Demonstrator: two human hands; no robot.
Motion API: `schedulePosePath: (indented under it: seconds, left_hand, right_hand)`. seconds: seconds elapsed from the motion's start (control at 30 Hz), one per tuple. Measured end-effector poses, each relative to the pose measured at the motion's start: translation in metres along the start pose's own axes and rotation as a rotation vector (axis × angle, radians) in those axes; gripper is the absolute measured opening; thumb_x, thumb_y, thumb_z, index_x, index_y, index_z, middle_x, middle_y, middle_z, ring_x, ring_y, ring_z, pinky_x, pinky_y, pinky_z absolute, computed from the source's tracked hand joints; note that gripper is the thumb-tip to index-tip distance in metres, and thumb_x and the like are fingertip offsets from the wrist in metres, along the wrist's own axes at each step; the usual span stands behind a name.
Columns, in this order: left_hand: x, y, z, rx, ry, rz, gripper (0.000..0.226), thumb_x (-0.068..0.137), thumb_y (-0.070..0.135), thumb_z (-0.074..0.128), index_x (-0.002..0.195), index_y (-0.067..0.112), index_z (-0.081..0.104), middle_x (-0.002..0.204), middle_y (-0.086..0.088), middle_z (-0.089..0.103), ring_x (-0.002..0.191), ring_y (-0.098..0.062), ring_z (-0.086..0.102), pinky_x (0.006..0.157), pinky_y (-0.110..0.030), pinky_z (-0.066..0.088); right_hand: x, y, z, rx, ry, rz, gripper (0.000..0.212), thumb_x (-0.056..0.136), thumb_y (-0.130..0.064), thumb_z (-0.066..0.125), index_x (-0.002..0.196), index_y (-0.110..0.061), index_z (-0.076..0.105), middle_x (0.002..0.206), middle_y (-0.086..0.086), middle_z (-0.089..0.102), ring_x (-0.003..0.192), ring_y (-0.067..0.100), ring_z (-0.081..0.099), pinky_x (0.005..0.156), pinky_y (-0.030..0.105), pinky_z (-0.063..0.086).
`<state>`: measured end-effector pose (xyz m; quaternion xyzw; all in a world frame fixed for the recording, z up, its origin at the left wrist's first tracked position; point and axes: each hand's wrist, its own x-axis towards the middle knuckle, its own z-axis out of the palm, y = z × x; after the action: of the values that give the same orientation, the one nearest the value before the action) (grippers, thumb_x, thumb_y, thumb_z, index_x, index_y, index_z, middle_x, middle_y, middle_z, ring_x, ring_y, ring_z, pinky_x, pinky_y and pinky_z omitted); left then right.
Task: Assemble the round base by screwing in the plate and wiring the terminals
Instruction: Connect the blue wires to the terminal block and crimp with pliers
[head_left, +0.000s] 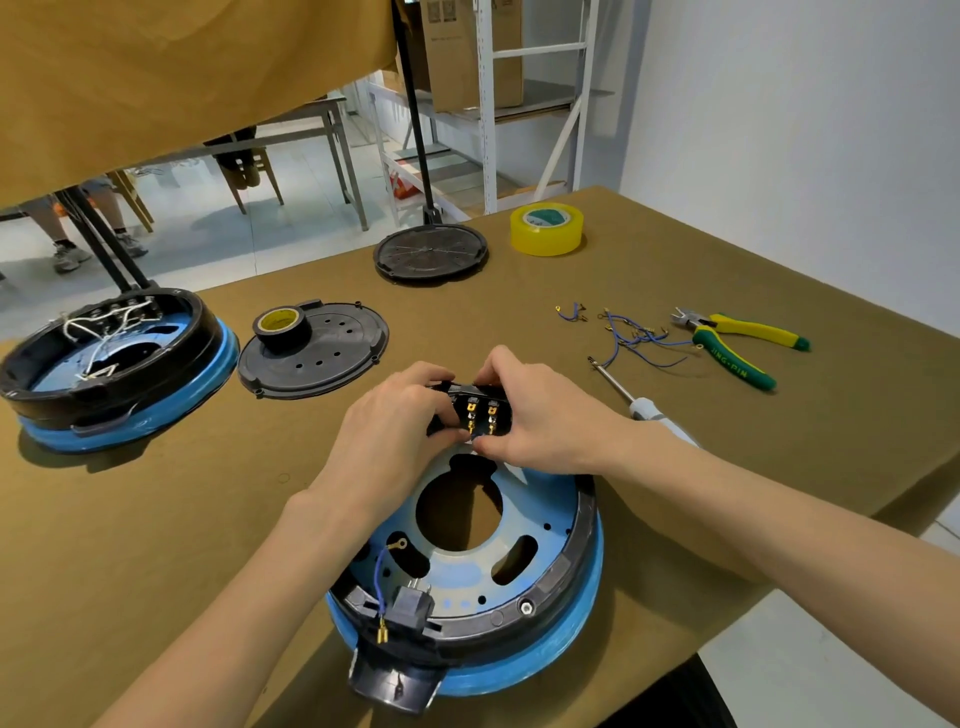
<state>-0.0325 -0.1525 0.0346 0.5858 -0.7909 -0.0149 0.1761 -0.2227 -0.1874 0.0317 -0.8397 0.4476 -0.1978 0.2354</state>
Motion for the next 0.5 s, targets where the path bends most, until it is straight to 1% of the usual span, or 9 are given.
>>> schedulePosePath:
  seconds: [0.07, 0.13, 0.2, 0.23, 0.27, 0.33, 0.37, 0.43, 0.5]
  left_hand:
    - [0.0, -0.001, -0.002, -0.065, 0.001, -0.024, 0.008, 0.084, 0.031, 0.084, 0.087, 0.025, 0.078, 0.136, 0.009, 0.062, 0.118, -0.017, 0.06, 0.093, -0.036, 0.053]
    - [0.0, -0.007, -0.004, -0.174, -0.02, -0.033, 0.014, 0.081, 0.019, 0.086, 0.088, 0.025, 0.076, 0.131, 0.006, 0.064, 0.117, -0.016, 0.061, 0.097, -0.032, 0.054]
    - [0.0, -0.014, -0.007, -0.297, -0.034, -0.022, 0.025, 0.08, 0.01, 0.084, 0.093, 0.027, 0.071, 0.127, 0.006, 0.066, 0.113, -0.01, 0.062, 0.095, -0.014, 0.05]
    - [0.0, -0.016, -0.009, -0.342, -0.038, -0.025, 0.028, 0.082, 0.009, 0.082, 0.095, 0.029, 0.068, 0.124, 0.009, 0.066, 0.11, -0.004, 0.062, 0.09, -0.004, 0.046]
    - [0.0, -0.018, -0.01, -0.375, -0.043, -0.036, 0.029, 0.085, 0.011, 0.08, 0.099, 0.031, 0.065, 0.121, 0.013, 0.066, 0.105, 0.002, 0.062, 0.083, 0.001, 0.044]
    - [0.002, -0.02, -0.011, -0.405, -0.053, -0.054, 0.027, 0.091, 0.017, 0.075, 0.109, 0.033, 0.062, 0.114, 0.02, 0.065, 0.102, 0.009, 0.061, 0.075, 0.001, 0.043]
    - [0.002, -0.021, -0.011, -0.41, -0.059, -0.056, 0.028, 0.092, 0.019, 0.072, 0.114, 0.034, 0.062, 0.112, 0.021, 0.065, 0.103, 0.009, 0.061, 0.075, -0.001, 0.042]
    - [0.004, -0.024, -0.011, -0.417, -0.074, -0.055, 0.031, 0.094, 0.02, 0.07, 0.122, 0.032, 0.062, 0.114, 0.02, 0.066, 0.108, 0.006, 0.061, 0.081, -0.004, 0.041]
    - [0.005, -0.029, -0.012, -0.432, -0.077, -0.05, 0.031, 0.095, 0.019, 0.068, 0.123, 0.03, 0.063, 0.117, 0.018, 0.067, 0.113, 0.004, 0.061, 0.088, -0.007, 0.041]
  right_hand:
    - [0.003, -0.002, 0.001, -0.06, 0.026, 0.011, 0.056, 0.082, -0.041, 0.083, 0.113, -0.02, 0.041, 0.107, 0.004, 0.068, 0.089, 0.024, 0.067, 0.072, 0.045, 0.058]
    - [0.005, -0.003, 0.003, -0.099, 0.048, 0.0, 0.06, 0.081, -0.044, 0.083, 0.121, -0.018, 0.045, 0.111, 0.005, 0.069, 0.093, 0.025, 0.067, 0.076, 0.044, 0.058]
    - [0.004, -0.002, 0.005, -0.126, 0.068, -0.025, 0.065, 0.082, -0.044, 0.081, 0.132, -0.016, 0.051, 0.118, 0.005, 0.069, 0.1, 0.023, 0.066, 0.082, 0.042, 0.058]
    - [0.004, -0.001, 0.006, -0.124, 0.076, -0.034, 0.066, 0.083, -0.044, 0.081, 0.135, -0.015, 0.053, 0.119, 0.005, 0.07, 0.102, 0.022, 0.067, 0.084, 0.042, 0.058]
    - [0.004, 0.0, 0.005, -0.113, 0.079, -0.043, 0.066, 0.083, -0.043, 0.081, 0.137, -0.014, 0.054, 0.119, 0.005, 0.071, 0.102, 0.022, 0.067, 0.086, 0.042, 0.058]
    - [0.005, 0.0, 0.004, -0.075, 0.075, -0.057, 0.068, 0.083, -0.04, 0.082, 0.139, -0.016, 0.053, 0.118, 0.005, 0.072, 0.101, 0.02, 0.068, 0.087, 0.04, 0.059]
    - [0.006, 0.0, 0.003, -0.058, 0.072, -0.064, 0.069, 0.082, -0.039, 0.083, 0.14, -0.017, 0.051, 0.117, 0.005, 0.072, 0.1, 0.02, 0.068, 0.086, 0.039, 0.059]
    - [0.007, -0.001, 0.003, -0.069, 0.063, -0.087, 0.068, 0.083, -0.038, 0.083, 0.139, -0.02, 0.049, 0.115, 0.004, 0.071, 0.1, 0.019, 0.066, 0.086, 0.036, 0.057]
    - [0.009, -0.002, 0.002, -0.137, 0.047, -0.113, 0.062, 0.084, -0.039, 0.081, 0.137, -0.02, 0.052, 0.12, 0.002, 0.069, 0.106, 0.018, 0.063, 0.089, 0.036, 0.053]
